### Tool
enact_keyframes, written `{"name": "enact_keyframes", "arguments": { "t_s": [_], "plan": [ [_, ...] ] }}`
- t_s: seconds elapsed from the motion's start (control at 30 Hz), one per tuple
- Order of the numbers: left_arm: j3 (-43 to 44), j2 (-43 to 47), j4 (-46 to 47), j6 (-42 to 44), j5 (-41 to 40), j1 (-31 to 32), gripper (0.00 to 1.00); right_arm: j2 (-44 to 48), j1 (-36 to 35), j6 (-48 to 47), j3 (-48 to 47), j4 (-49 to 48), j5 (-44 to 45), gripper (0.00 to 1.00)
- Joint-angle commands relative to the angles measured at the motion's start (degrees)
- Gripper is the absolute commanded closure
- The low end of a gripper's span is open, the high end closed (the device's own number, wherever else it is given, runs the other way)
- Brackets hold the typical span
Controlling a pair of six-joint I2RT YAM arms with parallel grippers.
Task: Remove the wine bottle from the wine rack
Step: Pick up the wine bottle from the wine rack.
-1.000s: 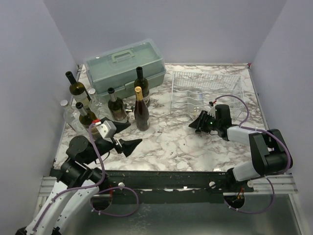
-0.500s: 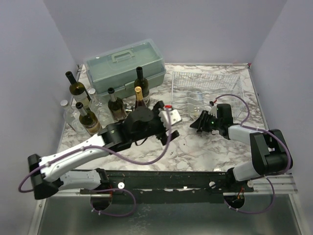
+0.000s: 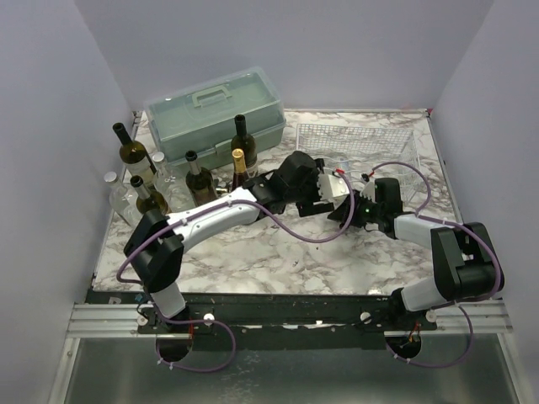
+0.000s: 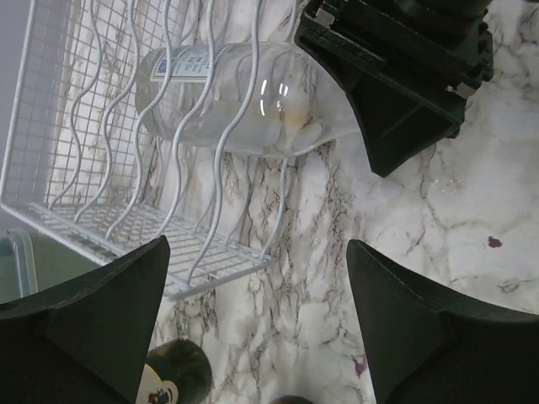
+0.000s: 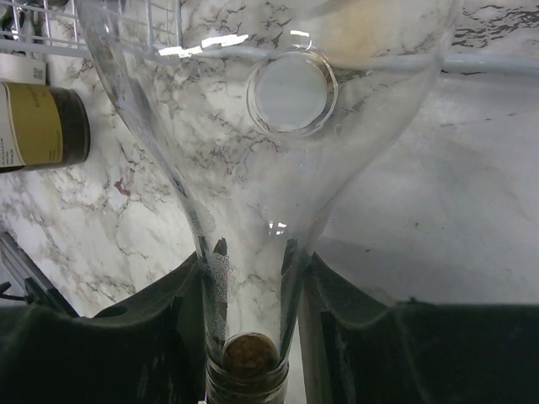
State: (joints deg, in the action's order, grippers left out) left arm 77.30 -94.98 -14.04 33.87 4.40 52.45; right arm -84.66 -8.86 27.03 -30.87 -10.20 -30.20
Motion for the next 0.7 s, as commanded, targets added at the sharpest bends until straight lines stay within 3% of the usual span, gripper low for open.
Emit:
{"name": "enact_keyframes", "arguments": {
  "t_s": [0.0,0.27,0.43,0.63,0.67],
  "plan": [
    [1.8,-3.94,7.22,10.15,5.16,-0.9,0.14,-0.12,-0.01,-0.82,-1.49,0.57,-4.75,1.0],
    [6.82,-13.03,9.4,14.73,2.29,-2.68,0.22,-0.72,0.13,-0.35,-1.66,0.74,-6.31,1.0],
    [9.38,-16.63,9.0,14.74,1.32,-3.57,0.42,-0.25,0.07,-0.05,-1.99,1.72,-7.47,1.0],
    [12.15,-19.65,7.1,14.57,0.92,-4.02,0.53,0.42,0.07,-0.52,-3.14,5.06,-9.15,1.0],
    [12.79,-20.07,6.62,14.29,0.83,-4.1,0.6,0.53,0.07,-0.6,-3.38,6.17,-9.4,1.0]
  ]
}}
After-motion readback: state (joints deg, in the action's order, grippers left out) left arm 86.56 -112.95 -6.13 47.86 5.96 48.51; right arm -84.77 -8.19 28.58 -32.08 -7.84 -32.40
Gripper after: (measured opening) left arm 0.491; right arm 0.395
